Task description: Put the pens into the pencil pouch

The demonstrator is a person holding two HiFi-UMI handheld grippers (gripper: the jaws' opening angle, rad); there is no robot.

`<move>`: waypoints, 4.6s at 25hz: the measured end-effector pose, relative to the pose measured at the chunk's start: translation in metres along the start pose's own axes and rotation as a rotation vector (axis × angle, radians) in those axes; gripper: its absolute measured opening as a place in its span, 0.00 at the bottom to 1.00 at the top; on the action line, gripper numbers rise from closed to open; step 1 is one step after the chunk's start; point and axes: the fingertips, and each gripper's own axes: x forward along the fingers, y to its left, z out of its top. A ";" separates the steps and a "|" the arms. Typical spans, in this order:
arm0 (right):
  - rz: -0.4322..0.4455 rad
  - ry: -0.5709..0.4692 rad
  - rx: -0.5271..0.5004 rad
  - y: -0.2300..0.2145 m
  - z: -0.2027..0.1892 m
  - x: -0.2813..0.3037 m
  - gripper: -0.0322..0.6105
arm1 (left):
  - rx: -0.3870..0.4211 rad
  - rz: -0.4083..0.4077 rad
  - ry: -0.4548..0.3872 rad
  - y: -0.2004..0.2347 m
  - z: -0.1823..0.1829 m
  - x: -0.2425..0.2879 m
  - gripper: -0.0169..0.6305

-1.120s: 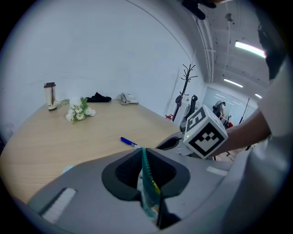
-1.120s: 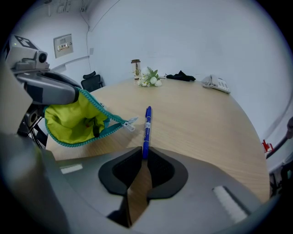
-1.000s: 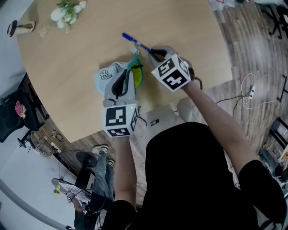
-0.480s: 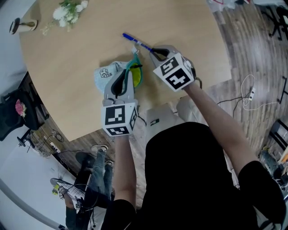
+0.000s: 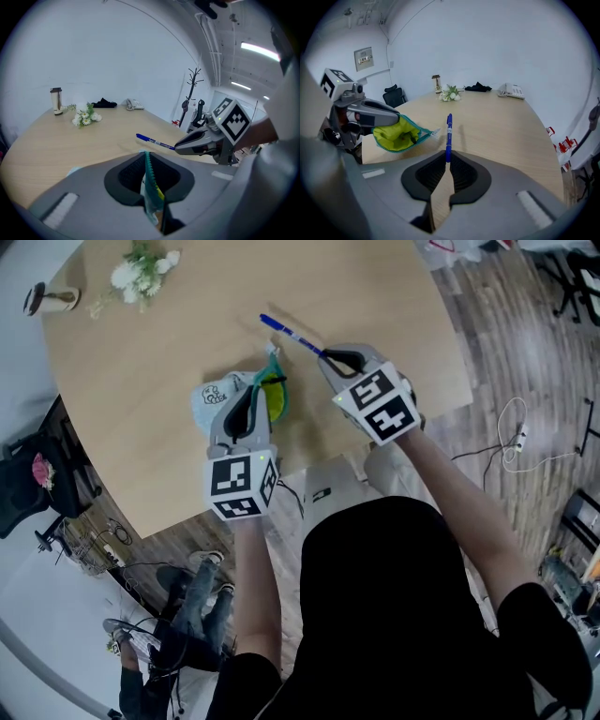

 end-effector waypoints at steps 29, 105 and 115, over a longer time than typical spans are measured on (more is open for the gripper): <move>0.191 0.042 -0.141 0.055 -0.047 -0.073 0.11 | -0.066 0.002 -0.022 0.001 0.000 0.005 0.06; 0.325 0.024 -0.259 0.123 0.005 -0.005 0.11 | -0.013 -0.075 -0.016 -0.016 -0.008 -0.029 0.05; 0.252 -0.035 -0.219 0.093 0.020 -0.026 0.11 | -0.005 -0.078 0.005 -0.019 -0.001 -0.018 0.05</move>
